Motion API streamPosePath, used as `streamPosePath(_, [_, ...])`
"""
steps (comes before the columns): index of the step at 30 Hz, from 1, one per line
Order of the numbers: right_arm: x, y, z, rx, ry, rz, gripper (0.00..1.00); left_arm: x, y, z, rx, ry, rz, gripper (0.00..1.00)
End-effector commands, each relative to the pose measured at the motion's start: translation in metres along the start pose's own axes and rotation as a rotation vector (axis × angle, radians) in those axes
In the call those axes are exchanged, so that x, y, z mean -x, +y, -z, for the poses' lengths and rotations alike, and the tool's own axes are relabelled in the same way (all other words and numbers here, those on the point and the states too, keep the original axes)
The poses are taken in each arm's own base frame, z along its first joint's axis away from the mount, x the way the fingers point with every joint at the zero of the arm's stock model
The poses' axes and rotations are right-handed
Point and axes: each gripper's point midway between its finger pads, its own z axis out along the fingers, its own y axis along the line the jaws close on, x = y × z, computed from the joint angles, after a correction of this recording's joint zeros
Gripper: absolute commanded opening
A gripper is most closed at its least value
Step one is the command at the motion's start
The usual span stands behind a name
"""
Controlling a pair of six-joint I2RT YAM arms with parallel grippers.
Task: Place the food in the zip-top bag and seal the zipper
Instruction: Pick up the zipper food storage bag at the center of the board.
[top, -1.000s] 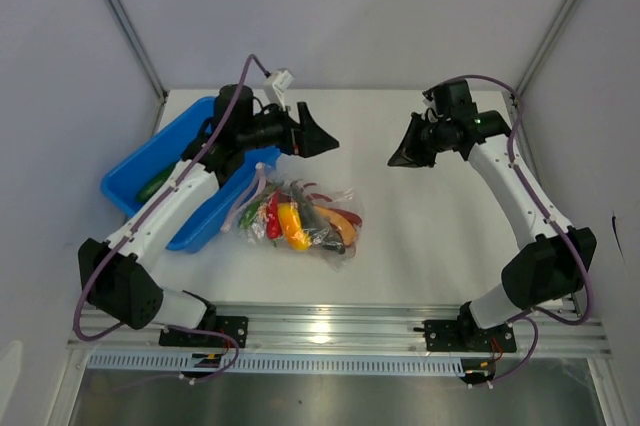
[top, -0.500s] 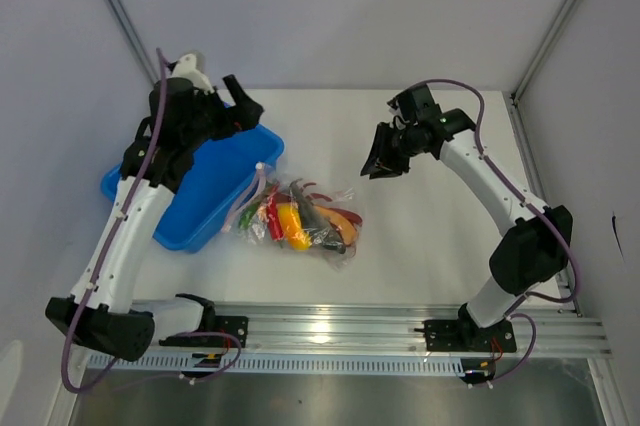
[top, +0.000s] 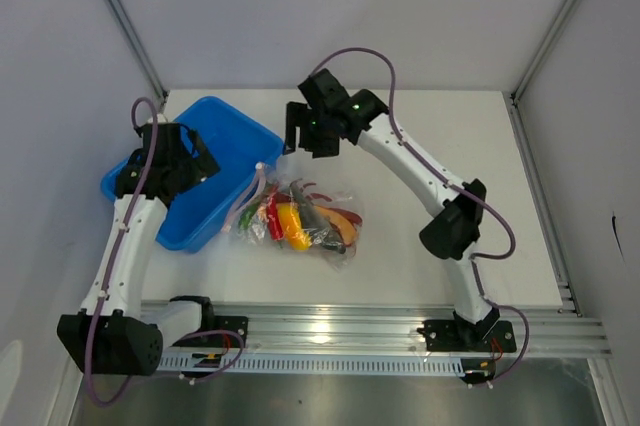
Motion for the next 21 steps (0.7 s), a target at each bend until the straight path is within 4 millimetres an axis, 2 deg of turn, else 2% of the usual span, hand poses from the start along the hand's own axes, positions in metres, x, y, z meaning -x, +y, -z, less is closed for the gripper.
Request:
streamPosePath(1, [0.014,0.021,0.010,-0.047,-0.087,0.031,0.80,-0.015,0.010,0.007,-0.007,0.010,-0.020,1.00])
streamPosePath(2, [0.008,0.023,-0.004,-0.067,-0.077,0.038,0.81,-0.015,0.013,0.009,-0.002,-0.003,-0.007,0.99])
streamPosePath(5, [-0.005,0.028,-0.024,-0.073,-0.055,0.024,0.80,-0.024,0.019,0.013,-0.006,-0.018,0.019,0.99])
streamPosePath(8, [-0.014,0.038,-0.034,-0.068,-0.063,0.042,0.80,-0.029,0.018,0.015,-0.018,-0.001,0.030,1.00])
streamPosePath(9, [-0.017,0.050,-0.035,-0.055,-0.088,0.070,0.79,-0.035,0.020,0.011,-0.011,0.021,0.024,0.99])
streamPosePath(12, [-0.028,0.066,-0.038,-0.035,-0.099,0.127,0.79,-0.045,0.022,0.005,-0.002,0.059,0.005,0.99])
streamPosePath(16, [-0.044,0.064,-0.050,-0.058,-0.058,0.139,0.76,-0.052,0.023,-0.001,0.000,0.081,-0.006,1.00])
streamPosePath(21, [-0.059,0.057,-0.068,-0.081,-0.007,0.156,0.73,-0.051,0.017,-0.003,-0.026,0.085,-0.003,0.99])
